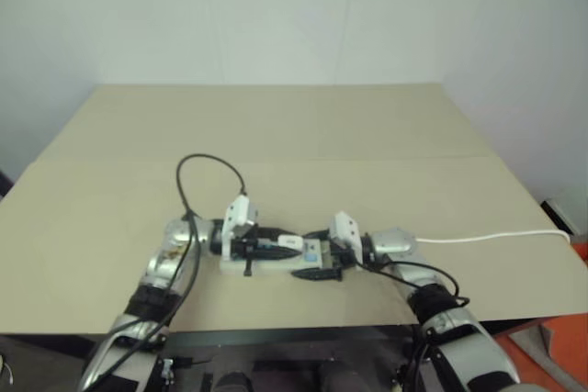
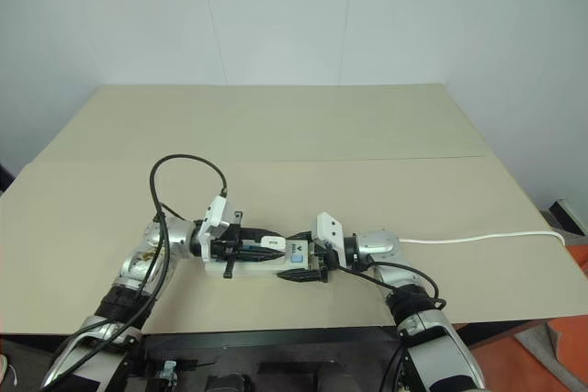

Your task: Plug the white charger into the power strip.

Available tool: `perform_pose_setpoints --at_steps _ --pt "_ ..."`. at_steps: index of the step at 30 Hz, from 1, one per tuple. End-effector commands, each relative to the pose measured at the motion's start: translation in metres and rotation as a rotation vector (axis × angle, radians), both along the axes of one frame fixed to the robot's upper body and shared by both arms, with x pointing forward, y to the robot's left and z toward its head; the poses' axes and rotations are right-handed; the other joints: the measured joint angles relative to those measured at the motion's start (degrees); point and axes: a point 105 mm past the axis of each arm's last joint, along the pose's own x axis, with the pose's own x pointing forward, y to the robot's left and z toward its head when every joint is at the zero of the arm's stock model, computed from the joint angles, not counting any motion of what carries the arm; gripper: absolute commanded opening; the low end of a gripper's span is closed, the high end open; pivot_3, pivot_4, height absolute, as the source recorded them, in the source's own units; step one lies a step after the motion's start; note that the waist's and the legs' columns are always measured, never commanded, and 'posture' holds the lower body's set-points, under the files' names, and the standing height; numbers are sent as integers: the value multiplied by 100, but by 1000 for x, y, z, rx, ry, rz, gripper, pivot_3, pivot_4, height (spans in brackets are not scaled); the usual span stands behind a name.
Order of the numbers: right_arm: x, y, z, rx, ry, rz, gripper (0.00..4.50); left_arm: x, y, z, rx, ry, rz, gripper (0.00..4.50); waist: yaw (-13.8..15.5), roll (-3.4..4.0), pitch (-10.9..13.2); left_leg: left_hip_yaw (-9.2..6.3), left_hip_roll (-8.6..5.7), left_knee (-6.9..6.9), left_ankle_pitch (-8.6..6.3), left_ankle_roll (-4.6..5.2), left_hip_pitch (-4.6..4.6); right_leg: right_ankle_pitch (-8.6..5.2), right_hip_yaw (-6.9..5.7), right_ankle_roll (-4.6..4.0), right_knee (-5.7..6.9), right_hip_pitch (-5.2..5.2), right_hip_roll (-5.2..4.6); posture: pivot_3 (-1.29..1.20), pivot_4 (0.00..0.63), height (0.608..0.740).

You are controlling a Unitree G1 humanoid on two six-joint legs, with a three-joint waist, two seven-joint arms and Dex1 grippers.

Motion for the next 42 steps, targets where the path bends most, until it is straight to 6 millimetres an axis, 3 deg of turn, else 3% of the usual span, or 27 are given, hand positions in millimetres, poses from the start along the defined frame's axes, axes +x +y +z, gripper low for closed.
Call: perform_pose_setpoints --at_steps 1,18,30,31,38,40,42 --pt "-3 -1 -3 -16 5 10 3435 1 12 -22 42 65 59 1028 0 0 0 0 0 0 0 0 0 0 0 0 -1 0 0 0 150 740" --pt "-2 0 -2 -18 5 12 3435 -1 29 -48 132 118 53 1028 -3 19 -22 0 0 -3 0 0 9 0 1 0 -2 5 1 0 150 740" --pt "-2 0 -2 -19 5 14 3435 2 28 -51 149 145 68 1028 -2 33 -35 1 0 -4 0 0 10 -1 1 0 -3 6 1 0 150 740" --pt "-2 0 -2 -19 5 14 3435 2 28 -50 149 151 68 1734 -9 36 -37 1 0 -4 0 0 10 -1 1 1 -3 6 1 0 150 740" --pt "-2 1 -3 -18 7 15 3435 5 22 -26 88 115 63 3770 -14 53 -47 5 0 -7 0 0 11 -2 6 1 -12 6 2 0 150 740" --pt "-2 2 -3 -17 7 15 3435 7 22 -10 62 68 53 4361 -17 53 -47 4 0 -7 0 0 8 -2 5 1 -12 4 2 0 150 740" --pt "-1 2 -2 -17 7 13 3435 12 24 14 34 -17 71 4476 -22 52 -45 3 0 -8 0 0 0 -2 5 1 -15 -1 2 0 150 740"
